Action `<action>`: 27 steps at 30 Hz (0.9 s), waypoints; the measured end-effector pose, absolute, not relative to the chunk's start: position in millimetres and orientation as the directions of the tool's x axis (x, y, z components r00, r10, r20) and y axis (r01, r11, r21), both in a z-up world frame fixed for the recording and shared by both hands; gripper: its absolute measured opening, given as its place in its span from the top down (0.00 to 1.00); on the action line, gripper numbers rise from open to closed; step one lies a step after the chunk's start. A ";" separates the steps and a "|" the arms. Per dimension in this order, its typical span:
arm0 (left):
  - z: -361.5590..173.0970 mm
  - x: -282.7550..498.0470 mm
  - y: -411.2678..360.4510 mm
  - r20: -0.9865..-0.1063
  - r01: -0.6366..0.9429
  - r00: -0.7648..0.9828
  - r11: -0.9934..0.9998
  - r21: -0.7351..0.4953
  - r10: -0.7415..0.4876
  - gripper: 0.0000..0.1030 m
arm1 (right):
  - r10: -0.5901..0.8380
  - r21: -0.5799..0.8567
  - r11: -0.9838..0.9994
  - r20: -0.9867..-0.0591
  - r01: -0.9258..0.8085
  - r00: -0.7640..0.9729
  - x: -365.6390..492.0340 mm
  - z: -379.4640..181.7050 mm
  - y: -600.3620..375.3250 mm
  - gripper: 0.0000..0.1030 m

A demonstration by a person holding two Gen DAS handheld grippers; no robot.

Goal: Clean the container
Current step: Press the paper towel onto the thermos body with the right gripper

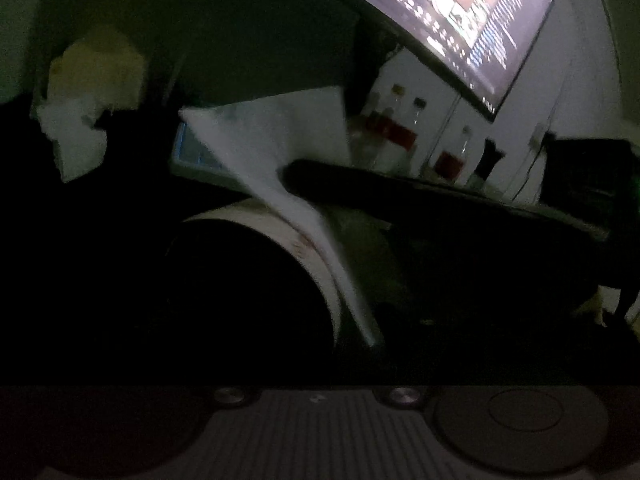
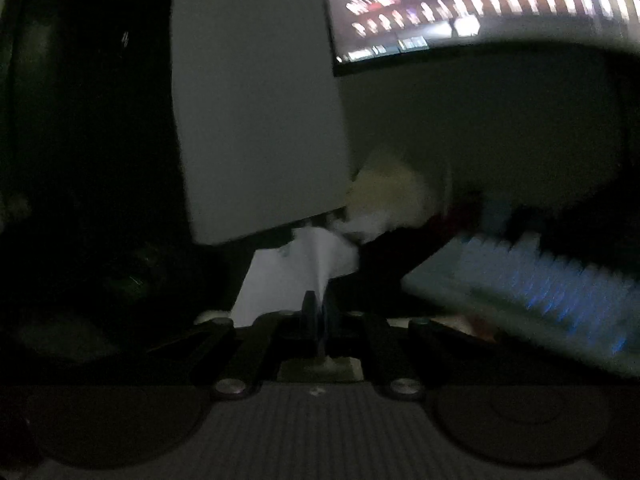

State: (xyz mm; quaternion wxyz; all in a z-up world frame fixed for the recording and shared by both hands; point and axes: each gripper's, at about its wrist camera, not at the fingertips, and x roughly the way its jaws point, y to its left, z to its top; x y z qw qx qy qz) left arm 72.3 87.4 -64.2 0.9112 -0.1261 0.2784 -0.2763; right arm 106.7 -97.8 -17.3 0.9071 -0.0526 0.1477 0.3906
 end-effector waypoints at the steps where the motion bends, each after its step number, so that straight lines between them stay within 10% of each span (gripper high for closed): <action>1: -63.7 71.3 85.3 -0.440 0.433 0.694 0.819 -0.376 -0.569 0.36 | 0.658 -0.040 0.713 -0.309 -0.700 0.687 105.5 -18.8 -96.1 0.95; 27: -59.5 68.4 53.5 -0.516 0.424 0.719 0.882 -0.206 -0.466 0.22 | 0.656 0.151 0.728 -0.436 -0.668 0.616 141.6 2.8 -114.5 0.92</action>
